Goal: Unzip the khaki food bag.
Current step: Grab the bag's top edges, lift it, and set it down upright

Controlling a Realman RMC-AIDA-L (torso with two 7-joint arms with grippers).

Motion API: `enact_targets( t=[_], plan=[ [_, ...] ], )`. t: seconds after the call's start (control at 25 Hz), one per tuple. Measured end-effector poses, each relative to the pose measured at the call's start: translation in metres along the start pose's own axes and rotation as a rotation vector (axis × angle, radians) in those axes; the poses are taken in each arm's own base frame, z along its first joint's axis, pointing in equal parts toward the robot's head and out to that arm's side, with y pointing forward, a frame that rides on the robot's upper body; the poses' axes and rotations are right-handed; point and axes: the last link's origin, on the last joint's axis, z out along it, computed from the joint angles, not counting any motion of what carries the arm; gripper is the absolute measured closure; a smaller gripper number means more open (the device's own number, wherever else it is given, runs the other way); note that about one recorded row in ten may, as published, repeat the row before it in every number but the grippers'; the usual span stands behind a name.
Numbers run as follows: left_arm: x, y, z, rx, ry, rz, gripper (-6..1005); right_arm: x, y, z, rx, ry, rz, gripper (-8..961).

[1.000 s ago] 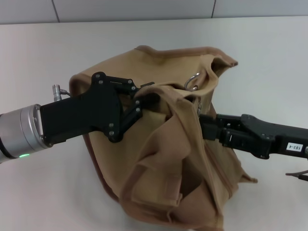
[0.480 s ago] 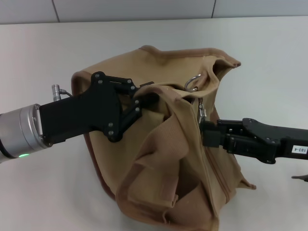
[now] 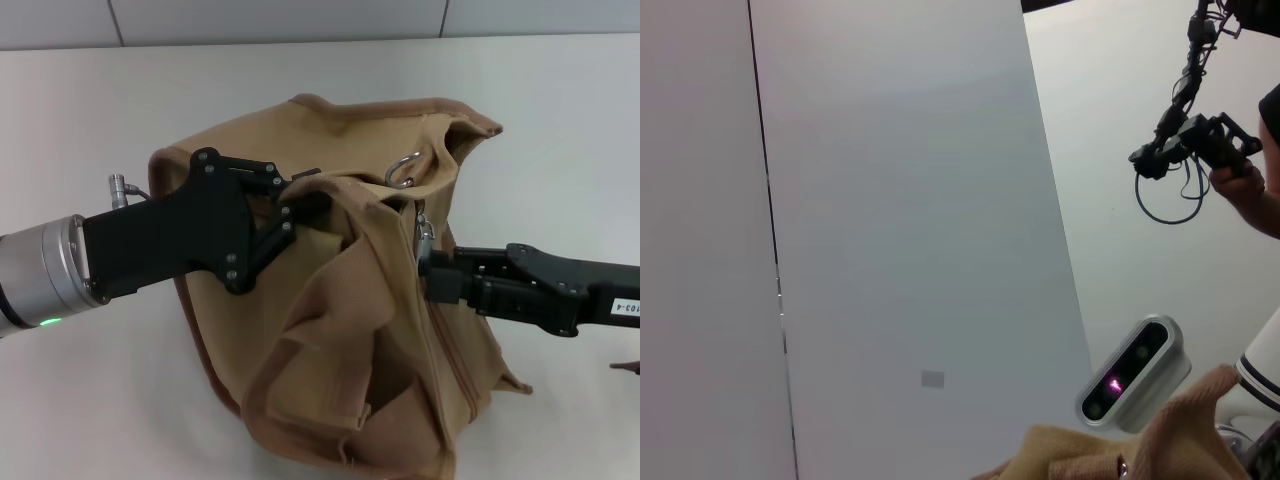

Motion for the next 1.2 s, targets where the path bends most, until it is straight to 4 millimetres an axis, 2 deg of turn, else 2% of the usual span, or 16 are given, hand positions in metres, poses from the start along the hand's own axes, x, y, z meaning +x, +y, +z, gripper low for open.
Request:
enact_targets(
  t=[0.2,0.4,0.8,1.04,1.2],
  plan=[
    [-0.0001,0.0001,0.0002,0.000,0.000,-0.001,938,-0.0011,-0.0016,0.0001,0.011,-0.006,-0.001,559],
    [0.0000,0.0002,0.0002,-0.001,0.001,-0.001,938,-0.0014,-0.0052,0.0030,0.028,-0.005,0.001,625],
    [0.0001,0.0004,0.0002,-0.001,0.002,-0.001,937,-0.0013,-0.0084,0.0081,0.036,0.008,0.001,670],
    [-0.0004,0.0012,-0.0008,0.001,0.001,-0.003,937,-0.0009,-0.0087,0.0079,0.039,0.009,-0.006,771],
    [-0.0006,0.0015,-0.0014,0.003,0.001,-0.003,937,-0.0001,-0.0086,0.0070,0.041,0.008,-0.008,914]
  ],
)
